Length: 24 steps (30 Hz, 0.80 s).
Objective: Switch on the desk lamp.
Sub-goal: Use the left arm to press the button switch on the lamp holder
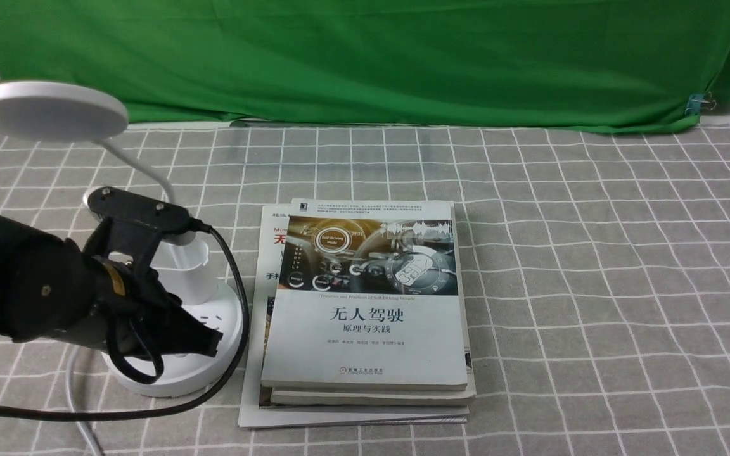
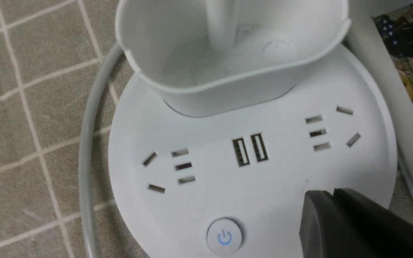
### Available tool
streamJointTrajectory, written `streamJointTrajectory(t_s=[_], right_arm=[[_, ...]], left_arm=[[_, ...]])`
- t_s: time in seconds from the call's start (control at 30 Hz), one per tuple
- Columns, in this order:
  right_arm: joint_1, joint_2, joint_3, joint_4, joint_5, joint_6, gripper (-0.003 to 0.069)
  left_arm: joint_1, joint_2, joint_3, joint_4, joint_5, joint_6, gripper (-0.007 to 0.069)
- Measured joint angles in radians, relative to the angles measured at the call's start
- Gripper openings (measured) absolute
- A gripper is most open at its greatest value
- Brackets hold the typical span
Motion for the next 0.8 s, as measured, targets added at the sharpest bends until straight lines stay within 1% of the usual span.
streamJointTrajectory(t_s=[0.53,0.8], right_arm=[[0.0,0.0,0.0,0.0,0.0,0.0,0.0244],[0.0,0.0,0.0,0.0,0.0,0.001,0.0244]], left_arm=[[0.0,0.074,-0.005,-0.001,-0.017,-0.006,0.0019],[0.0,0.097,-0.017,-0.027,-0.014,0.007,0.0019]])
